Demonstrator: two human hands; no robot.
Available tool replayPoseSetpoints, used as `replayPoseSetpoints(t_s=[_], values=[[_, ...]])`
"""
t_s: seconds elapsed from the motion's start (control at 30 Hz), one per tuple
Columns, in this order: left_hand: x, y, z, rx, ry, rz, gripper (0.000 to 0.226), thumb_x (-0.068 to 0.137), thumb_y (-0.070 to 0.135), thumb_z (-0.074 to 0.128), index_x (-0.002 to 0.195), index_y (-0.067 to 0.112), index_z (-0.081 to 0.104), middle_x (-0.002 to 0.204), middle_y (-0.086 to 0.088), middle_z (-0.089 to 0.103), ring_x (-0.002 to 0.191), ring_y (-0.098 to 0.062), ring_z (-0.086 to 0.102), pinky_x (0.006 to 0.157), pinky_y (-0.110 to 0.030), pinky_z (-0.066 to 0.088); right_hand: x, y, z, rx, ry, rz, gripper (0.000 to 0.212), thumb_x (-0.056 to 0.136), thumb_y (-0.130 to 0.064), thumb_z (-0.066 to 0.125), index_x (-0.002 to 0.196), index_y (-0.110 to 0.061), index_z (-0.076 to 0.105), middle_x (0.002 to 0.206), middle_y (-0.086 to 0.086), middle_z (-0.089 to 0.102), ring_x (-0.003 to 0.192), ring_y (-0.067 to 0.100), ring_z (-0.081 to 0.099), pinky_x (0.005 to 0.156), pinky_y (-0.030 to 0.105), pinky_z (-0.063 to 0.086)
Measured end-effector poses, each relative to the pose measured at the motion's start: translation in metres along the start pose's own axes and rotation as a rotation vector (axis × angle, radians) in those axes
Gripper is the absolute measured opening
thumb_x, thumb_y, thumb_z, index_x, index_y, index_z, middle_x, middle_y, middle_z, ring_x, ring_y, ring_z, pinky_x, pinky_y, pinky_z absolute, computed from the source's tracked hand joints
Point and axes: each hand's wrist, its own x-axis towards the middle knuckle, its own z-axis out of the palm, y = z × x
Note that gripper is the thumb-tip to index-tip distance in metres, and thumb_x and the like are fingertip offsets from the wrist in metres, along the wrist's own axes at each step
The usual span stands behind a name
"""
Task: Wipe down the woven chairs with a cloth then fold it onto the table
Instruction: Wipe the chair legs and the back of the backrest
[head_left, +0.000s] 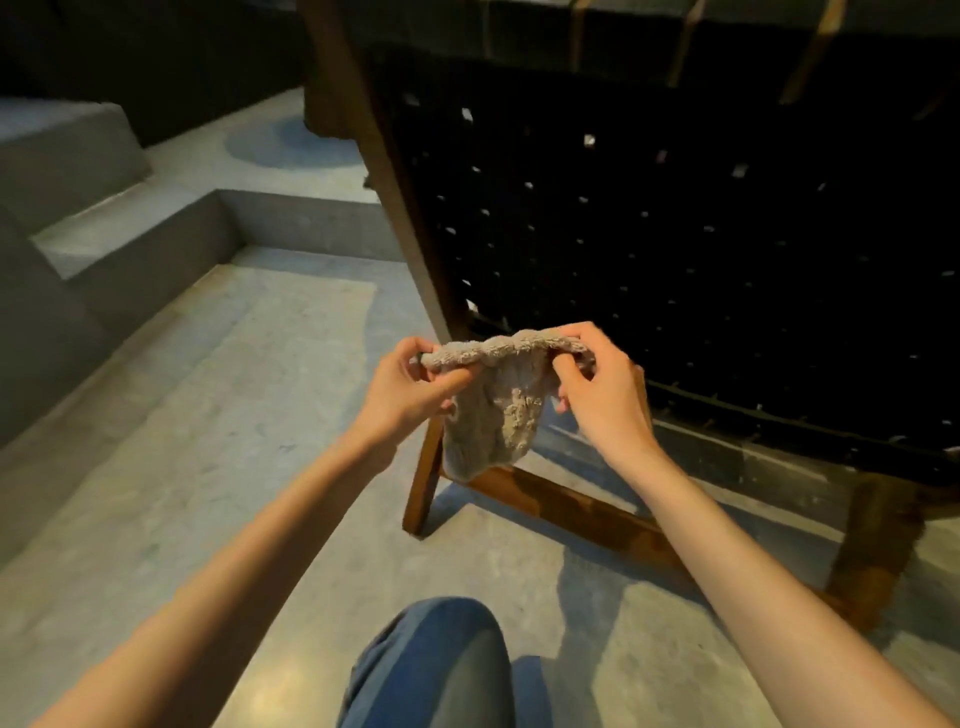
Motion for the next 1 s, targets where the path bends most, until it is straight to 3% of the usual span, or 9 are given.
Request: replayPoseSetpoints(t_s=[0.07, 0.13, 0.27, 0.37, 0.5, 0.53, 0.67, 0.87, 1.0], values=[[0.006, 0.012, -0.034, -0.024, 0.046, 0.06, 0.018, 0.087, 0.015, 0.065, 0.094, 0.009, 0.05, 0.087, -0.011, 0.059, 0.061, -0.006, 0.059, 0.062, -0.021, 0.053, 0.009, -0.034, 0.014, 0.086, 0.019, 0.006, 0.02, 0.097, -0.017, 0.048, 0.101, -0.036, 0.055, 0.061, -0.004, 0.062, 0.052, 0.008, 0.061, 0.047, 0.025, 0.054], [0.012, 0.027, -0.061, -0.036, 0.093, 0.129, 0.013, 0.09, 0.014, 0.061, 0.096, 0.01, 0.051, 0.085, -0.008, 0.06, 0.058, -0.002, 0.06, 0.06, -0.019, 0.053, 0.016, -0.07, 0.024, 0.192, 0.028, -0.005, 0.026, 0.098, -0.013, 0.047, 0.095, -0.038, 0.054, 0.062, -0.003, 0.065, 0.053, 0.01, 0.064, 0.045, 0.025, 0.053], [0.023, 0.057, -0.1, -0.049, 0.189, 0.333, 0.012, 0.092, 0.014, 0.058, 0.091, 0.024, 0.052, 0.091, -0.007, 0.061, 0.079, -0.012, 0.061, 0.066, -0.02, 0.053, 0.025, -0.128, 0.032, 0.318, 0.076, -0.092, 0.019, 0.098, -0.009, 0.045, 0.099, -0.022, 0.058, 0.073, -0.002, 0.069, 0.065, 0.009, 0.069, 0.054, 0.017, 0.052], [0.03, 0.088, -0.115, -0.108, 0.257, 0.473, 0.014, 0.093, 0.017, 0.058, 0.091, 0.028, 0.05, 0.095, -0.002, 0.059, 0.086, -0.008, 0.058, 0.074, -0.021, 0.051, 0.03, -0.167, 0.03, 0.394, 0.124, -0.177, 0.018, 0.096, -0.007, 0.044, 0.098, -0.014, 0.06, 0.072, -0.006, 0.071, 0.068, 0.005, 0.07, 0.059, 0.015, 0.051], [0.044, 0.136, -0.118, -0.228, 0.26, 0.566, 0.013, 0.094, 0.02, 0.056, 0.106, 0.02, 0.049, 0.101, 0.007, 0.056, 0.095, -0.001, 0.058, 0.089, -0.029, 0.052, 0.041, -0.21, 0.023, 0.418, 0.169, -0.246, 0.019, 0.095, -0.02, 0.046, 0.101, -0.012, 0.062, 0.082, 0.007, 0.072, 0.082, 0.022, 0.071, 0.076, 0.043, 0.058], [0.047, 0.149, -0.117, -0.252, 0.25, 0.593, 0.018, 0.094, 0.021, 0.056, 0.11, 0.018, 0.048, 0.103, 0.007, 0.056, 0.096, 0.002, 0.057, 0.091, -0.031, 0.052, 0.045, -0.217, 0.021, 0.411, 0.199, -0.261, 0.019, 0.096, -0.021, 0.047, 0.101, -0.011, 0.063, 0.084, 0.007, 0.072, 0.083, 0.022, 0.071, 0.077, 0.044, 0.057], [0.061, 0.19, -0.104, -0.248, 0.174, 0.73, 0.027, 0.093, 0.021, 0.059, 0.118, 0.019, 0.05, 0.118, 0.004, 0.056, 0.108, -0.001, 0.054, 0.1, -0.026, 0.044, 0.055, -0.232, 0.014, 0.433, 0.32, -0.269, 0.017, 0.1, -0.021, 0.047, 0.096, -0.014, 0.062, 0.077, -0.003, 0.073, 0.074, 0.013, 0.072, 0.067, 0.026, 0.058], [0.093, 0.199, -0.095, 0.033, 0.19, 0.773, 0.03, 0.09, 0.016, 0.06, 0.119, 0.017, 0.058, 0.119, 0.004, 0.056, 0.115, -0.011, 0.05, 0.102, -0.031, 0.04, 0.061, -0.222, 0.015, 0.337, 0.396, -0.159, 0.022, 0.099, -0.027, 0.049, 0.09, -0.015, 0.065, 0.076, -0.002, 0.074, 0.076, 0.01, 0.072, 0.075, 0.037, 0.058], [0.101, 0.197, -0.094, 0.046, 0.185, 0.782, 0.021, 0.087, 0.011, 0.056, 0.107, 0.014, 0.061, 0.105, 0.004, 0.063, 0.103, -0.009, 0.056, 0.096, -0.032, 0.044, 0.066, -0.221, 0.019, 0.326, 0.404, -0.155, 0.022, 0.099, -0.025, 0.049, 0.089, -0.014, 0.065, 0.071, -0.009, 0.073, 0.072, 0.006, 0.071, 0.072, 0.031, 0.058]])
